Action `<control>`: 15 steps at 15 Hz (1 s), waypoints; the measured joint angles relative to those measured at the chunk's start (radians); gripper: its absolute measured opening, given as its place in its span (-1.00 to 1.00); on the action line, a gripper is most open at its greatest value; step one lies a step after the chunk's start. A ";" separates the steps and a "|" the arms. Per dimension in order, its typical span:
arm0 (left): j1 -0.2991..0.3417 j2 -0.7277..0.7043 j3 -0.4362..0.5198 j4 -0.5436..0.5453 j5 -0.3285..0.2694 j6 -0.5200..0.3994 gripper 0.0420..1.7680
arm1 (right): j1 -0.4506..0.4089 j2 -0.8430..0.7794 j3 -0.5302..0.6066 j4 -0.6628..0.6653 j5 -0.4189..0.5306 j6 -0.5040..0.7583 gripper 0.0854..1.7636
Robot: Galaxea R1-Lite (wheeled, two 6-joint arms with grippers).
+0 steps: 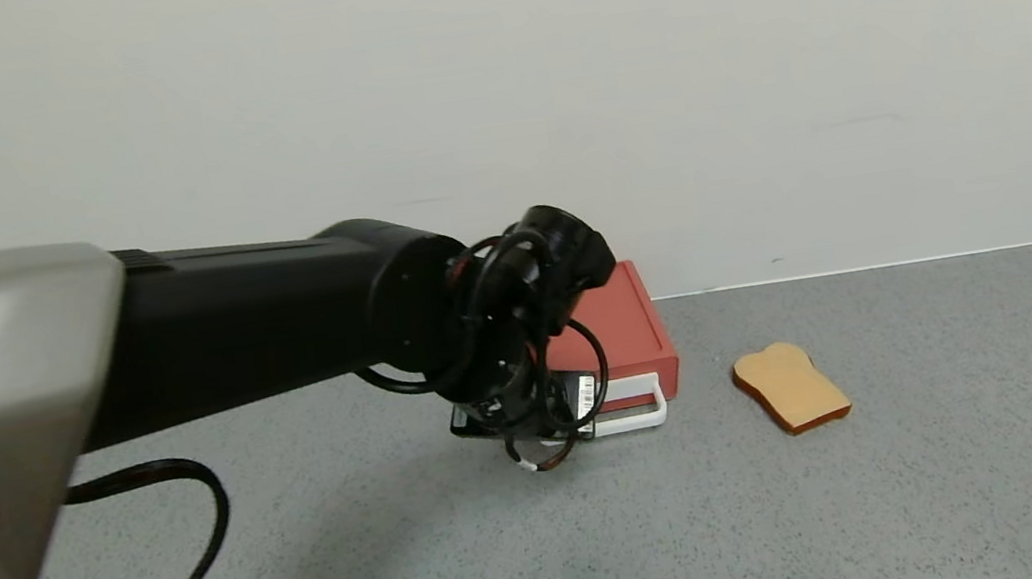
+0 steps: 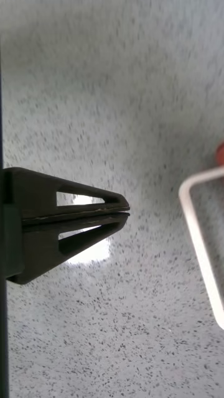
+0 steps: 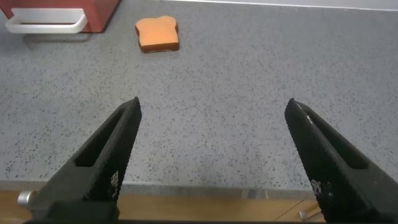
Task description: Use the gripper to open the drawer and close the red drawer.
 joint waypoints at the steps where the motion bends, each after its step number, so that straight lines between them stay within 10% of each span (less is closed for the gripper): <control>1: 0.015 -0.039 0.022 -0.002 0.000 0.007 -0.92 | 0.000 0.000 0.000 0.000 0.000 0.000 0.92; 8: 0.151 -0.229 0.172 -0.050 -0.106 0.094 0.06 | 0.000 0.000 -0.001 0.004 -0.001 0.000 0.92; 15: 0.303 -0.460 0.522 -0.381 -0.303 0.289 0.58 | 0.000 0.000 -0.001 0.003 -0.001 0.000 0.92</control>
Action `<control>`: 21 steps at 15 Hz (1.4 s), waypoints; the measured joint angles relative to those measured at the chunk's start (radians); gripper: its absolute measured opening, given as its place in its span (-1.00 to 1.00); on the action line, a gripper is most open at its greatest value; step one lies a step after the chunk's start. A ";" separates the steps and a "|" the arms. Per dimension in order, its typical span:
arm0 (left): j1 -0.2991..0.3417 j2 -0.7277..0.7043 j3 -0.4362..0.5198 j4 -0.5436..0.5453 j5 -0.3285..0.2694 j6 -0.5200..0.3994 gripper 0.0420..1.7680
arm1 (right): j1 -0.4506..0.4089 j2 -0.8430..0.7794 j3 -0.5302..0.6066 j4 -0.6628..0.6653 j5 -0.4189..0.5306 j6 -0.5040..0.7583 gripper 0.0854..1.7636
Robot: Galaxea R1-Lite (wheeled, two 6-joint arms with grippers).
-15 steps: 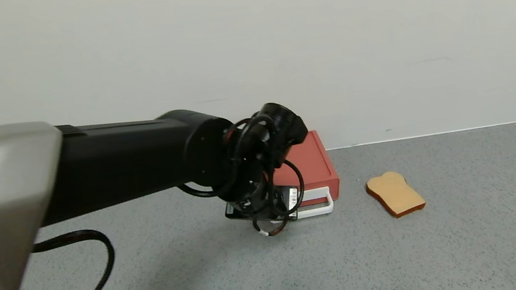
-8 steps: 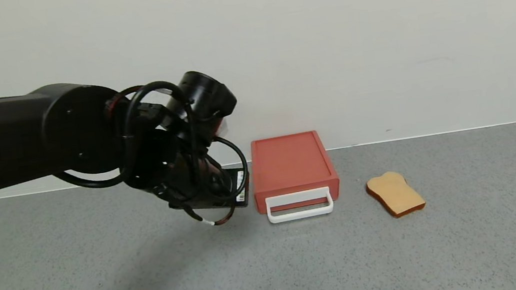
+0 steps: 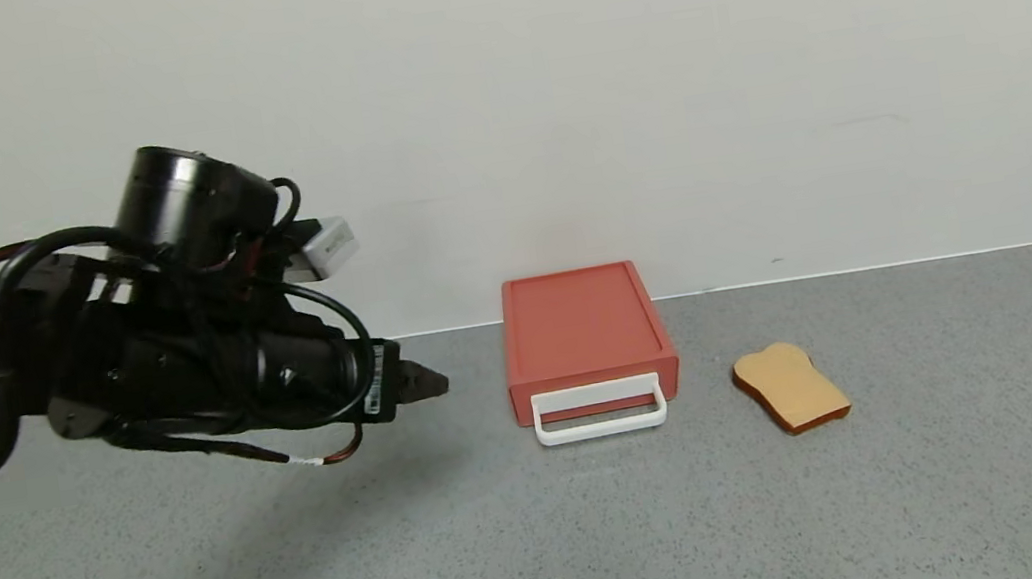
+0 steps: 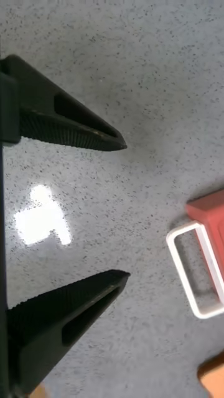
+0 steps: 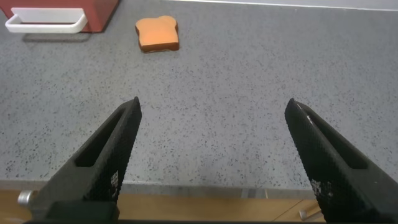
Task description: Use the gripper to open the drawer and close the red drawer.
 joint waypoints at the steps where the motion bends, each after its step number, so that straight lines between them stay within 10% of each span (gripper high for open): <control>1: 0.023 -0.042 0.049 -0.036 -0.047 0.020 0.62 | 0.000 0.000 0.000 0.000 0.000 0.000 0.92; 9: 0.216 -0.353 0.434 -0.338 -0.269 0.119 0.82 | 0.000 0.000 0.002 -0.002 0.000 0.000 0.92; 21: 0.364 -0.775 0.678 -0.389 -0.257 0.168 0.91 | 0.000 0.000 0.002 -0.004 0.000 0.000 0.92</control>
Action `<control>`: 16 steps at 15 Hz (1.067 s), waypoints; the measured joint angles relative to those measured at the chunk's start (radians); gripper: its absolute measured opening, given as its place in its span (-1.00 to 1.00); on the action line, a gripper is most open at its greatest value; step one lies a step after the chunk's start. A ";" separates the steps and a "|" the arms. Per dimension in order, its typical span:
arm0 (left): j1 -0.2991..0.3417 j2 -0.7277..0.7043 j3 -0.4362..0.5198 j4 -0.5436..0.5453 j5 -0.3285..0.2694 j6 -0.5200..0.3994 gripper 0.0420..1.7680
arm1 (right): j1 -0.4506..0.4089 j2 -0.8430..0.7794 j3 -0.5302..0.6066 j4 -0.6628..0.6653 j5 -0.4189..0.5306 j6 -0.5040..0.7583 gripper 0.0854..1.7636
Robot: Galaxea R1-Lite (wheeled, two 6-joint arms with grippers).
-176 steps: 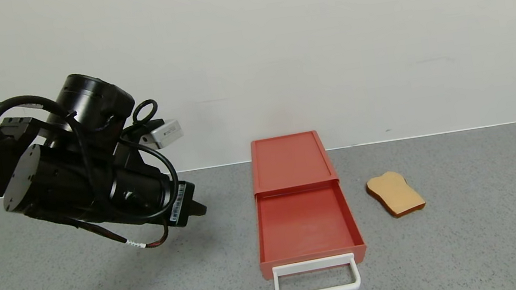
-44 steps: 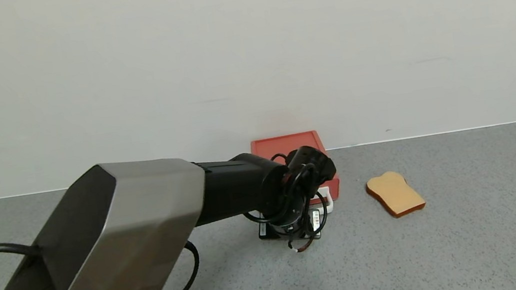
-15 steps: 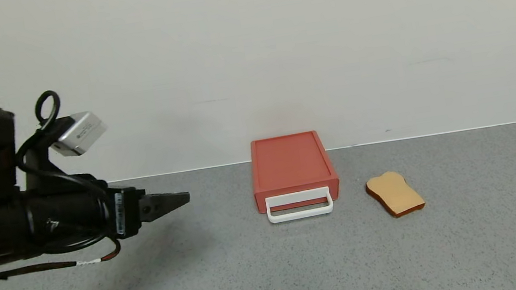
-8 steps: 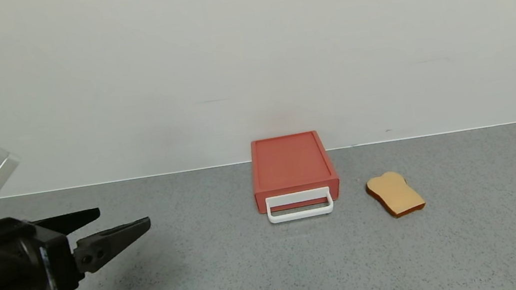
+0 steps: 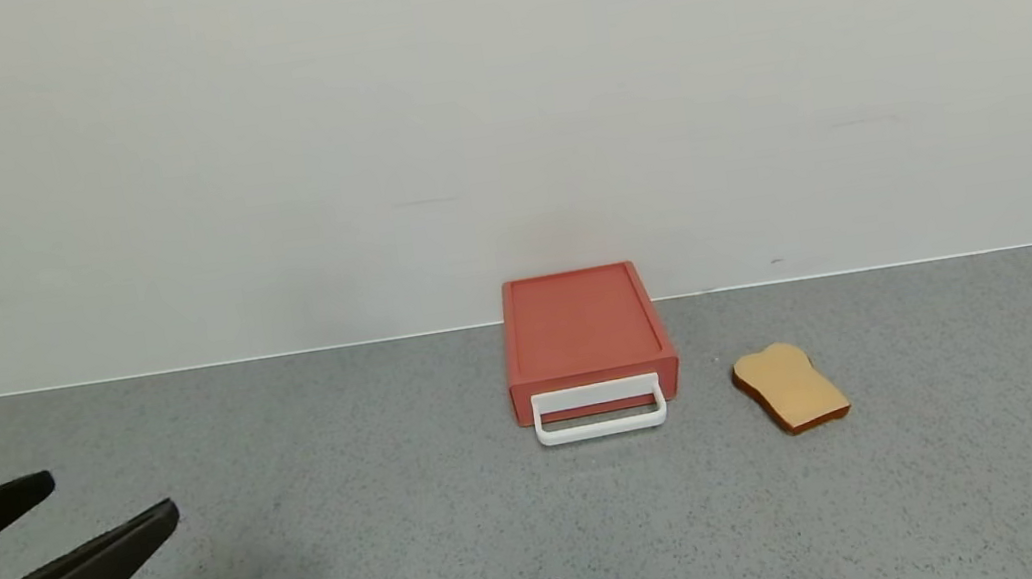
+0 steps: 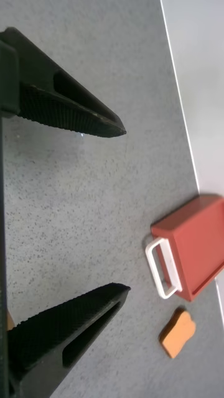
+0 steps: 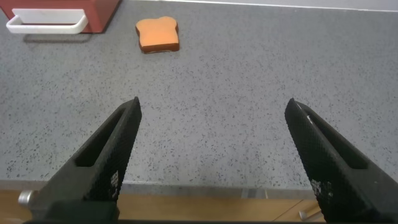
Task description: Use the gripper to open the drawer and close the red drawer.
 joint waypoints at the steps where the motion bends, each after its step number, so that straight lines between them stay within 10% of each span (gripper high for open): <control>1: 0.022 -0.036 0.013 0.004 0.001 0.000 0.92 | 0.000 0.000 0.000 0.000 0.000 0.000 0.92; 8: 0.109 -0.342 0.104 0.101 0.036 0.009 0.93 | 0.000 0.000 0.000 -0.001 0.000 0.000 0.92; 16: 0.040 -0.648 0.164 0.214 0.044 0.024 0.93 | 0.000 0.000 0.000 -0.001 0.000 0.000 0.92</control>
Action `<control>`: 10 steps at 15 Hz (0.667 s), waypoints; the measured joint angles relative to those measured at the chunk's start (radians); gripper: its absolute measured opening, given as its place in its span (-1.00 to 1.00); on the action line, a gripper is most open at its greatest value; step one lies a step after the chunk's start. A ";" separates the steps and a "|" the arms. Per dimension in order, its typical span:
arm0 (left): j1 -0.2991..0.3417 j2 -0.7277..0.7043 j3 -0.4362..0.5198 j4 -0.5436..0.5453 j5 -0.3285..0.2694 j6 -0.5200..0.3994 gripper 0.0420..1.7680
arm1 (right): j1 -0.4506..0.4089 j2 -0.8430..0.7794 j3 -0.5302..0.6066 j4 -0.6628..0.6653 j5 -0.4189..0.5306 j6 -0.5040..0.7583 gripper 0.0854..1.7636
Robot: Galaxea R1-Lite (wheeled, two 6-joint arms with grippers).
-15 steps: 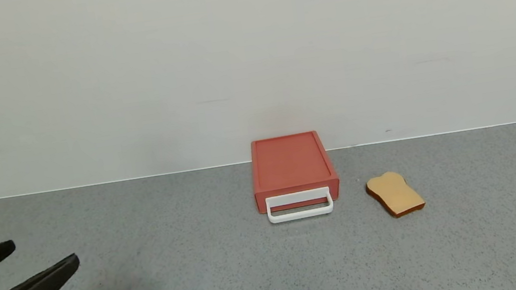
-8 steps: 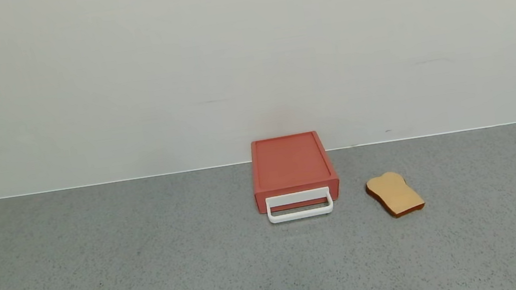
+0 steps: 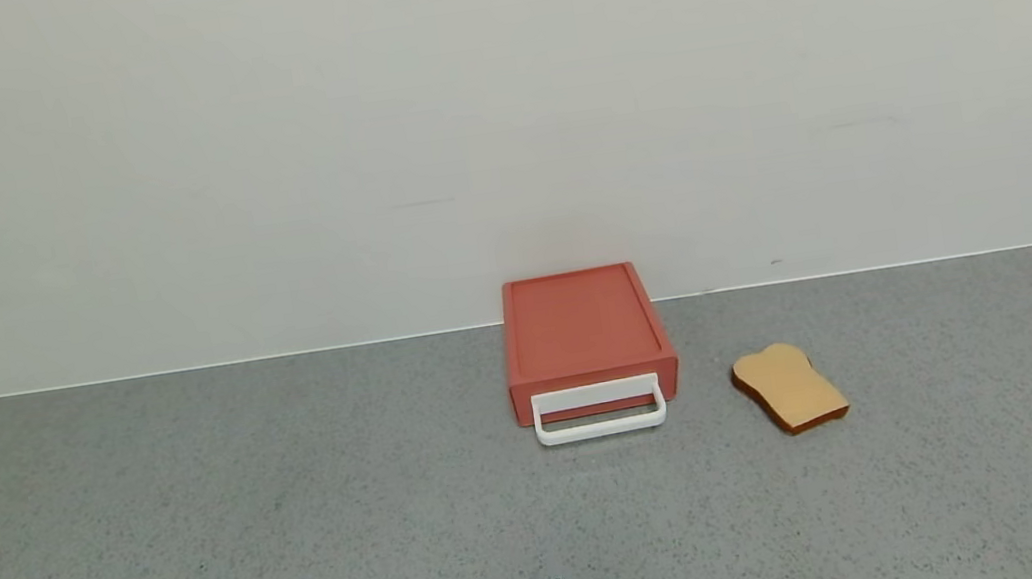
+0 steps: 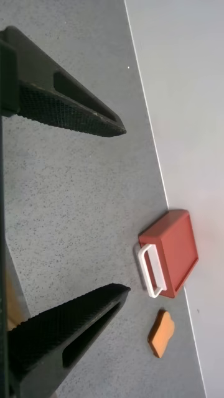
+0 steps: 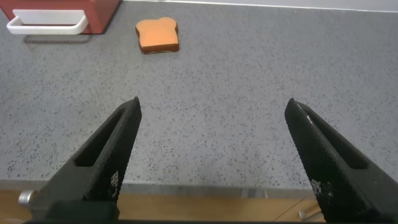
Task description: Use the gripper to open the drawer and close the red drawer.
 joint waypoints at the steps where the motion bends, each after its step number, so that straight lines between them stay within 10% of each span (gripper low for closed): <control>1: 0.004 -0.019 0.020 -0.026 0.001 0.001 0.93 | 0.000 0.000 0.000 0.000 0.000 0.000 0.92; 10: 0.010 -0.169 0.269 -0.206 0.009 -0.001 0.94 | 0.000 0.000 0.000 0.000 0.000 0.000 0.92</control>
